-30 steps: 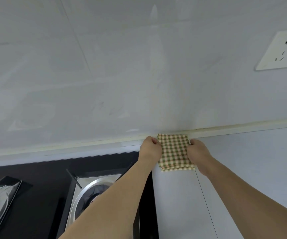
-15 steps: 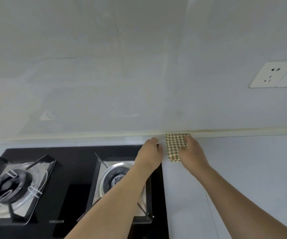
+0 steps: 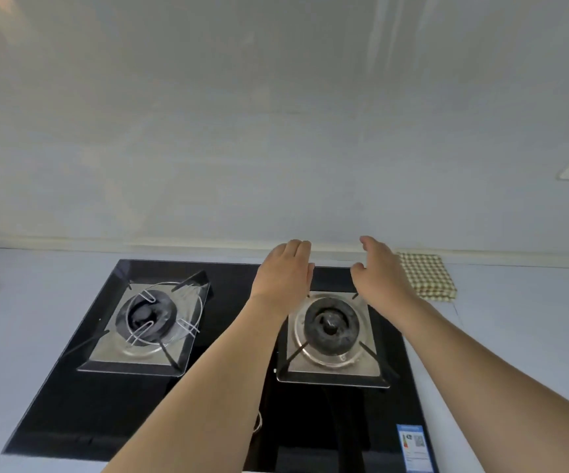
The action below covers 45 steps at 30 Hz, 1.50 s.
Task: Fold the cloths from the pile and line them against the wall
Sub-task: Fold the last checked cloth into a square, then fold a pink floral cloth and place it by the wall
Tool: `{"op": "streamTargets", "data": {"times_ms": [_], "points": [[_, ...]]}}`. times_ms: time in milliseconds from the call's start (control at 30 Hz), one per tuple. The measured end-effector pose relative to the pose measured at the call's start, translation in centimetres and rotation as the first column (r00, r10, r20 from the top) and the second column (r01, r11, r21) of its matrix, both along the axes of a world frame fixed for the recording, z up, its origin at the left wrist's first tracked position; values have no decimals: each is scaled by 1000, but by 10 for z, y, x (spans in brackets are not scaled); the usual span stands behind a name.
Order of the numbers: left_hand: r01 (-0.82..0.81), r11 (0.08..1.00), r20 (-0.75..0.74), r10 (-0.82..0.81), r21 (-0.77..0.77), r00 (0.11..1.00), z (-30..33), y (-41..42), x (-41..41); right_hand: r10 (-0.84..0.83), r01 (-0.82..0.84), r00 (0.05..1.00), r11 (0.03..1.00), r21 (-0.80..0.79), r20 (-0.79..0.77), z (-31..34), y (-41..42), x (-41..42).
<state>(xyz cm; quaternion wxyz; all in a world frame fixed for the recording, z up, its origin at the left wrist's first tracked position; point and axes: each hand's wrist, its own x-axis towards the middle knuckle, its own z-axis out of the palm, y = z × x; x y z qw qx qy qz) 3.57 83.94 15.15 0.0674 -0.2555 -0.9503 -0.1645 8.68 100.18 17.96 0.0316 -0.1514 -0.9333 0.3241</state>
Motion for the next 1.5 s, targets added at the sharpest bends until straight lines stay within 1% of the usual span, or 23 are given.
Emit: {"op": "streamTargets", "data": {"times_ms": [133,233,400,533,700,833,967,1067,1200,1300,1400,1500], "points": [[5,1000,-8,-6,-29,1000,7,-77,-13,31,-30,999,999,-37,14,9,-81,-11],[-39,999,-5,39,-27,999,8,-128,-21,59,-59,998,998,-30,17,12,-130,-16],[-112,993,26,113,-21,993,11,-186,-19,127,-127,991,992,3,41,21,-181,-16],[-218,976,51,217,10,975,14,-223,-15,204,-205,978,978,22,53,16,-213,-22],[-224,975,50,224,-8,973,12,-277,-8,247,-250,966,968,32,71,11,-261,-28],[-271,962,53,270,14,961,9,-341,-16,277,-285,957,955,88,87,11,-317,-43],[-300,954,59,299,15,952,5,-420,-28,307,-308,948,951,5,85,12,-394,-56],[-299,954,90,300,-24,950,0,-483,-41,330,-330,939,944,-22,96,7,-459,-66],[-366,931,152,363,-14,919,-12,-559,-48,381,-378,918,924,-50,106,0,-527,-82],[-405,913,184,406,-42,895,-19,-600,-44,440,-439,891,898,-33,110,-6,-561,-93],[-487,873,205,483,-35,851,-28,-635,-40,510,-511,850,859,-29,130,-16,-589,-104],[-511,858,226,508,-47,831,-38,-674,-37,551,-552,825,833,-29,126,-29,-621,-114]]}}
